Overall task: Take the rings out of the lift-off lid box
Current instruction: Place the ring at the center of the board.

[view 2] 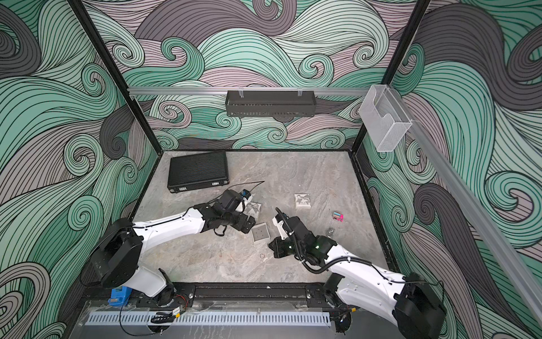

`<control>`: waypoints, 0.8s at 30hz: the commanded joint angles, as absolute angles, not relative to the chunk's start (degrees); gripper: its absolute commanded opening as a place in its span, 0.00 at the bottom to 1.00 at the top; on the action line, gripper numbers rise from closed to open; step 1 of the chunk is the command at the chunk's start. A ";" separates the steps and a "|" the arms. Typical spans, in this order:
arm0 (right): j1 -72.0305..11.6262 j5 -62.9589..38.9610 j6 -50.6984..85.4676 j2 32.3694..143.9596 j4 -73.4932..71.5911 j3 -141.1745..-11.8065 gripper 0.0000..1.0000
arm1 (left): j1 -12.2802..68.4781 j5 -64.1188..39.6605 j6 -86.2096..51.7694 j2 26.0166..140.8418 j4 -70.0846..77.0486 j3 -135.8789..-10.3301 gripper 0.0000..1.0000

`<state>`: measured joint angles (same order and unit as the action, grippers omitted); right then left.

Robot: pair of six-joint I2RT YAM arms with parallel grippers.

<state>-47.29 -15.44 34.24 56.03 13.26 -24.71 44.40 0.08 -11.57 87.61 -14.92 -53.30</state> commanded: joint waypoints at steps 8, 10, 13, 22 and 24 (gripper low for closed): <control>-47.27 -20.27 41.17 64.07 0.16 -18.11 0.00 | 44.65 4.66 -10.46 83.17 -19.22 -53.35 0.98; -47.28 -20.26 41.22 64.57 -1.11 -17.29 0.00 | 44.65 4.57 -10.71 82.64 -18.48 -52.62 0.98; -47.28 -19.79 40.62 65.83 -1.42 -17.71 0.00 | 44.65 4.25 -10.98 82.54 -18.17 -52.38 0.98; -47.28 -18.20 39.04 69.63 -0.05 -19.22 0.04 | 44.65 4.20 -10.73 83.01 -17.66 -52.48 0.99; -47.28 -17.93 38.64 69.13 1.01 -19.58 0.10 | 44.65 4.61 -10.59 82.66 -17.67 -52.31 0.98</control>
<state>-47.29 -19.49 39.35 69.04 -1.63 -18.79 44.40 3.79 -11.09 83.26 -17.45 -52.69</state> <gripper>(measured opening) 0.079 0.984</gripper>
